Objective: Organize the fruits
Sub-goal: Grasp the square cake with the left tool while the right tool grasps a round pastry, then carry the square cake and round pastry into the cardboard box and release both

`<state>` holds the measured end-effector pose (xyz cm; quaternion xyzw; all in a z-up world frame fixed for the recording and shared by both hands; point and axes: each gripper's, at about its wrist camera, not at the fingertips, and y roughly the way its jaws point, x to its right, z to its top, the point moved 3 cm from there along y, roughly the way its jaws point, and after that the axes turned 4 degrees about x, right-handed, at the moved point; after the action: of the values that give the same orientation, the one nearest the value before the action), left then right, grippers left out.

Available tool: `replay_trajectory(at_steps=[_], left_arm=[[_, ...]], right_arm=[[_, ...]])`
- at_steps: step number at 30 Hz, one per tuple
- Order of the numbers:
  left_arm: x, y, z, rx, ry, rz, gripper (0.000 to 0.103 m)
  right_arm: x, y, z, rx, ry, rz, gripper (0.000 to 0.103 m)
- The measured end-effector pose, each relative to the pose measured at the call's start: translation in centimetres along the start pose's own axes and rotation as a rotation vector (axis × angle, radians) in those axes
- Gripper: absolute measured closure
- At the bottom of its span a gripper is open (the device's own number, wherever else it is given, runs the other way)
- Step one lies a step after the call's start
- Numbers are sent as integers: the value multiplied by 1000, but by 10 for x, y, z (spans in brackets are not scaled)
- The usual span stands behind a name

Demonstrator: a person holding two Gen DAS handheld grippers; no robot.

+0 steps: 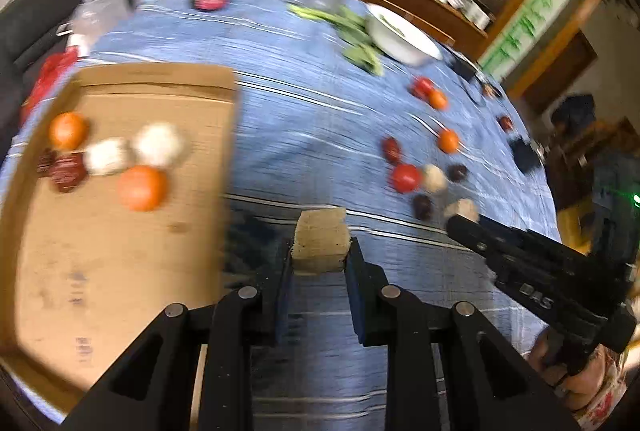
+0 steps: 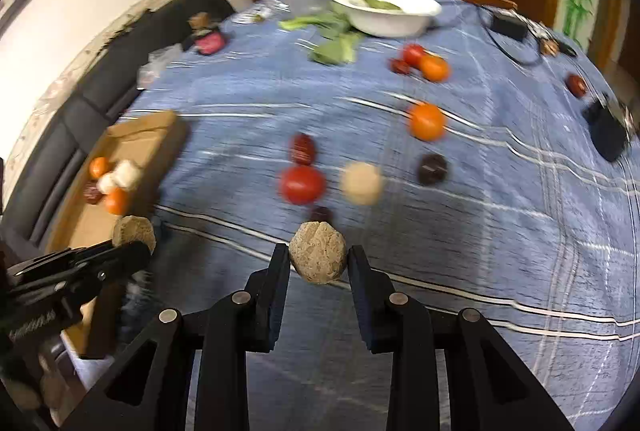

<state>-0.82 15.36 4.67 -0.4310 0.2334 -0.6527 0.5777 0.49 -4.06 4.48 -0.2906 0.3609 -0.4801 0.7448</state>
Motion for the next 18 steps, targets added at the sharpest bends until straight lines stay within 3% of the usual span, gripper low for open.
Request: replay_trajectory(at_steps=[5,10,15,18], left_arm=[[-76,-26,5,26,-85,123,79],[-140,-27,5,-21,-141,227,79],[-175,-15,10,-62,-148,263,79],[-186,-12,11,-64,-148,245,79]], right_arm=[[-79,-1,14,-2,-93,105,70],[-165,24,11,-77,-179,216,70],[-219,57,-3,-146,-253,224,70],[-239,78,-12,-176,-303,197,70]])
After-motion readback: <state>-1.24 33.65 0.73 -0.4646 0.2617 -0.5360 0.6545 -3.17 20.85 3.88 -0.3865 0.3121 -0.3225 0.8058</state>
